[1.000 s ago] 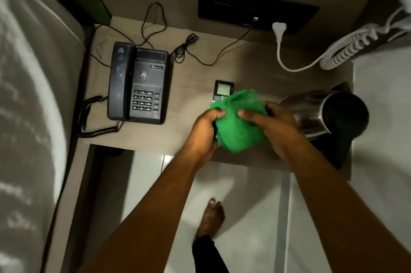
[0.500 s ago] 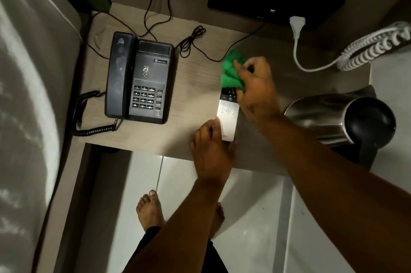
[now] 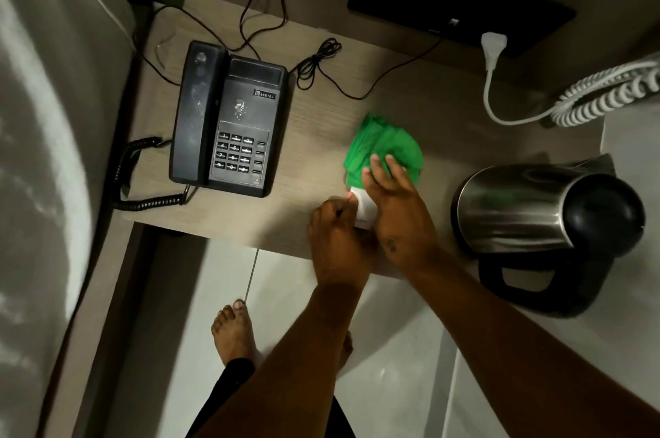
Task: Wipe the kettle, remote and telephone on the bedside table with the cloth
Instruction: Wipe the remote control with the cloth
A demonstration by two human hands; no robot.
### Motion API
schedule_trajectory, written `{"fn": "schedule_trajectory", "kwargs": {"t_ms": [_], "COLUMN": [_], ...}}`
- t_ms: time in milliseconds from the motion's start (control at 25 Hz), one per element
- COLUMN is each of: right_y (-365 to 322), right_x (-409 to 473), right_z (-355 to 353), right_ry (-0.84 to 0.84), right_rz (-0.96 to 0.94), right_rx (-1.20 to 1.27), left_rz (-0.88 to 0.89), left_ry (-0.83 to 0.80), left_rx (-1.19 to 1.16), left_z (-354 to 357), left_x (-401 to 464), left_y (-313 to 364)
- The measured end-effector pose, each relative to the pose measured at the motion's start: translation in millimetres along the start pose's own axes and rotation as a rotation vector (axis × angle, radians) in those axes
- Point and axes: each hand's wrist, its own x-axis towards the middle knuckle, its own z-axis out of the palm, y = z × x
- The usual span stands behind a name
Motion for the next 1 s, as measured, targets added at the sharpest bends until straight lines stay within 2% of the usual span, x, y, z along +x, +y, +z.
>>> {"fn": "schedule_trajectory", "kwargs": {"t_ms": [80,280,480,640,800,960,1000], "right_y": [7,0,-11,-1,-4,-19,-20], "right_x": [10,48,-14,41,55,-18,-26], "right_z": [-6,-27,-16,-31,-31,-6,-3], "right_ry": [-0.043,-0.003,-0.226,-0.032,-0.003,-0.180,-0.151], "right_rz": [-0.006,0.122,0.052,0.112,0.138,0.130,0.138], "right_rx": [-0.044,-0.014,-0.112,-0.105,-0.116,-0.060,-0.032], "left_rz": [-0.009,-0.110,-0.083,-0.161,-0.268,-0.077,-0.063], "left_ry": [0.013,0.013,0.047,-0.014,-0.008,0.039,0.043], "left_rx": [-0.040,-0.250,-0.194,-0.222,-0.292,-0.130,-0.124], "left_z": [-1,-7,-6,-7,-10,-17,-18], "left_x": [-4,-3,-5,-4,0,1,0], "left_y": [1,12,10,11,14,12,11]}}
